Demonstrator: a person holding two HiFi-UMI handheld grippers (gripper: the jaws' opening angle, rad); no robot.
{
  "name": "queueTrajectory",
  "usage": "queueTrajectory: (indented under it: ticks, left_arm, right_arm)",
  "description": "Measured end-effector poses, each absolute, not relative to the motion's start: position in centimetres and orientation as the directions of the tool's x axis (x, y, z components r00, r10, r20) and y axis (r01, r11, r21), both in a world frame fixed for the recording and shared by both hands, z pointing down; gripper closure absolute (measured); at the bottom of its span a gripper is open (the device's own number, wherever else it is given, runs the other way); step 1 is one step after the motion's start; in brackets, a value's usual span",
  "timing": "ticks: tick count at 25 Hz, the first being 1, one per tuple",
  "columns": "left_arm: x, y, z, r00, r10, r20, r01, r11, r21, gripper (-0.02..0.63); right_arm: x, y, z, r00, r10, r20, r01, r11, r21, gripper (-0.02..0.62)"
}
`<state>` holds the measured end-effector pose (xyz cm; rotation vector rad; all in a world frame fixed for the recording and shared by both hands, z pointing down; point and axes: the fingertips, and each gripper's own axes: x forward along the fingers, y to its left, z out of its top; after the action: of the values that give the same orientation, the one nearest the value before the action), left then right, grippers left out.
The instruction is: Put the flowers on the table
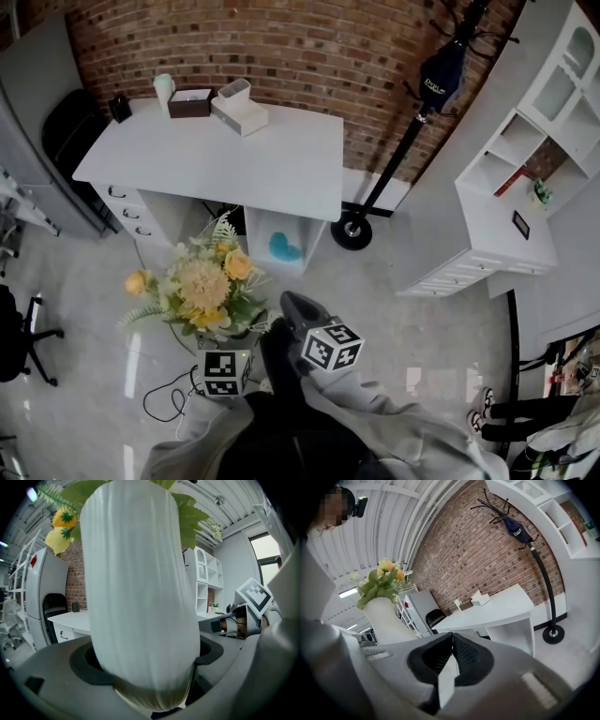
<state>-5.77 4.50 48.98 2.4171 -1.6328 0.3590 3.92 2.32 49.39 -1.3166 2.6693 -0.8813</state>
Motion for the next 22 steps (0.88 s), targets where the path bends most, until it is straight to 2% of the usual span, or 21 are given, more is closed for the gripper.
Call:
queueTrajectory:
  ticks: [9, 22]
  left_arm:
    - [-5.7, -4.5, 49.0, 0.37, -0.884, 0.287, -0.927, -0.373, 0.046, 0.117]
    - [-5.6, -16.1, 49.3, 0.378, -0.869, 0.32, -0.923, -0.378, 0.063, 0.118]
  right_arm:
    - [4.3, -6.6, 49.5, -0.642, -0.73, 0.233, -0.723, 0.475, -0.502, 0.595]
    - [3.7, -18.3, 49.6, -0.657, -0.715, 0.239, -0.709, 0.48, -0.516, 0.595]
